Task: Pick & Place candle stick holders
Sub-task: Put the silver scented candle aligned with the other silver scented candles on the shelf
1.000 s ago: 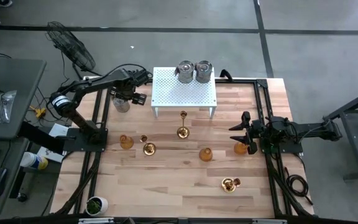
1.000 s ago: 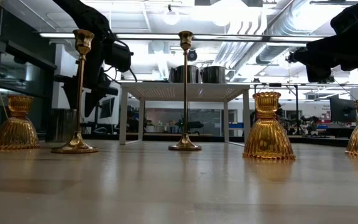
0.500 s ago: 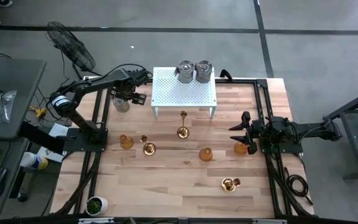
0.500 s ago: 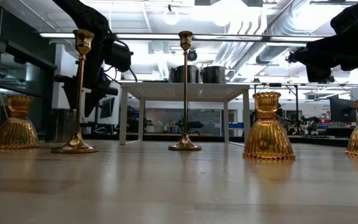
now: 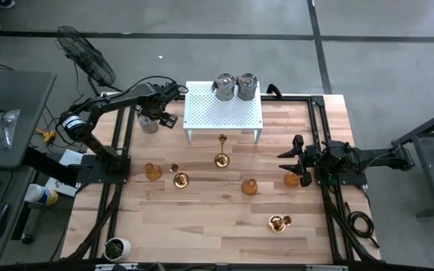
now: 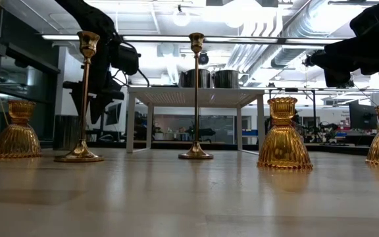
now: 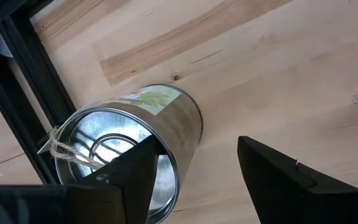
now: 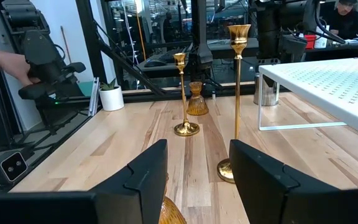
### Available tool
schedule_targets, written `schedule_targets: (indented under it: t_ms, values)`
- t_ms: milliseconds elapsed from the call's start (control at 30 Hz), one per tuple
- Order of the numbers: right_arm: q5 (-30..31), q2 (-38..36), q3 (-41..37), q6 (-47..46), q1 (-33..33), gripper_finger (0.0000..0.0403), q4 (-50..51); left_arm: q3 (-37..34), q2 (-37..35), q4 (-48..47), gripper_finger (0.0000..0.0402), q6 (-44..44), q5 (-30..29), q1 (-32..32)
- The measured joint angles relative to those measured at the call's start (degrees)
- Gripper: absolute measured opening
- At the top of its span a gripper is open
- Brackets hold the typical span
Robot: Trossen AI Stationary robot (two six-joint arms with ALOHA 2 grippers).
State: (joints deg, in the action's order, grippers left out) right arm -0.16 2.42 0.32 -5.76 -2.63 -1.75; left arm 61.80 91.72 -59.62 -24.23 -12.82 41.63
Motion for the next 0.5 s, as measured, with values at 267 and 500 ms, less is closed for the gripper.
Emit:
schedule_targets:
  t_ms: [267, 500]
  values:
    - [0.0, 0.0, 0.0, 0.0, 0.0, 0.0165, 0.0, 0.0, 0.0, -0.3, 0.0175, -0.7, 0.2, 0.0]
    - [0.0, 0.0, 0.0, 0.0, 0.0, 0.0165, 0.0, 0.0, 0.0, -0.6, 0.0113, -4.2, -0.2, 0.1]
